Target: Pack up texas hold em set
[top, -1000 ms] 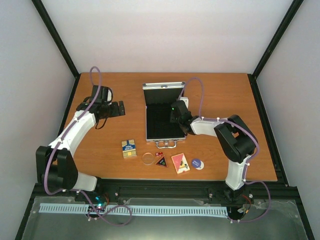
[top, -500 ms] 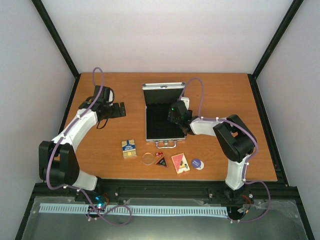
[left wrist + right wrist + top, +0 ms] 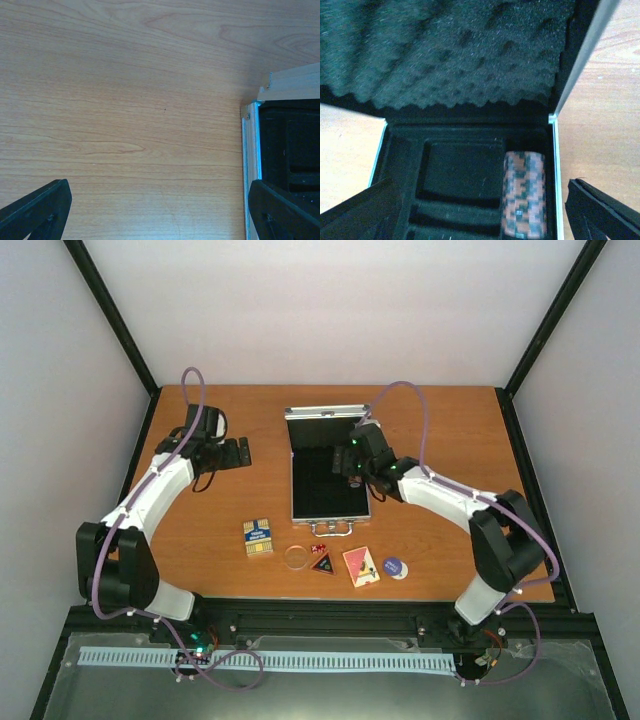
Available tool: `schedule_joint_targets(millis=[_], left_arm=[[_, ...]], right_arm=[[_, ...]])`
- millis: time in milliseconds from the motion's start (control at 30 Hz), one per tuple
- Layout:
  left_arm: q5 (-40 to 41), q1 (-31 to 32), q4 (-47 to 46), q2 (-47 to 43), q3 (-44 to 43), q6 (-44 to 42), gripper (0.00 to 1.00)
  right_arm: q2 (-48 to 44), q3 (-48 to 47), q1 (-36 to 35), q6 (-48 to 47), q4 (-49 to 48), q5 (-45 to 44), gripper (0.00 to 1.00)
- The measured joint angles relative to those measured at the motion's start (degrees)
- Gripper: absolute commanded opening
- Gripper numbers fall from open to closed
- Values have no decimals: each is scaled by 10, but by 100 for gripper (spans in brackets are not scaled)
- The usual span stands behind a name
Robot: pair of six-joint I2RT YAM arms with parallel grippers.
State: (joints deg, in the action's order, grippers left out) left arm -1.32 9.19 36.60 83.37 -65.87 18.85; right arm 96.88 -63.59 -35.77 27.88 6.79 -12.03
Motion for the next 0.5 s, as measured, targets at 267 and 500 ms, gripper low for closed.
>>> schedule_joint_targets(millis=[267,500], left_arm=[[-3,0,12,0,-10,0,100],[-8,0,24,0,-24,1,100]], right_arm=[[-94,17,0,16,118,64,92],[-139,36,0,17,228,94,100]])
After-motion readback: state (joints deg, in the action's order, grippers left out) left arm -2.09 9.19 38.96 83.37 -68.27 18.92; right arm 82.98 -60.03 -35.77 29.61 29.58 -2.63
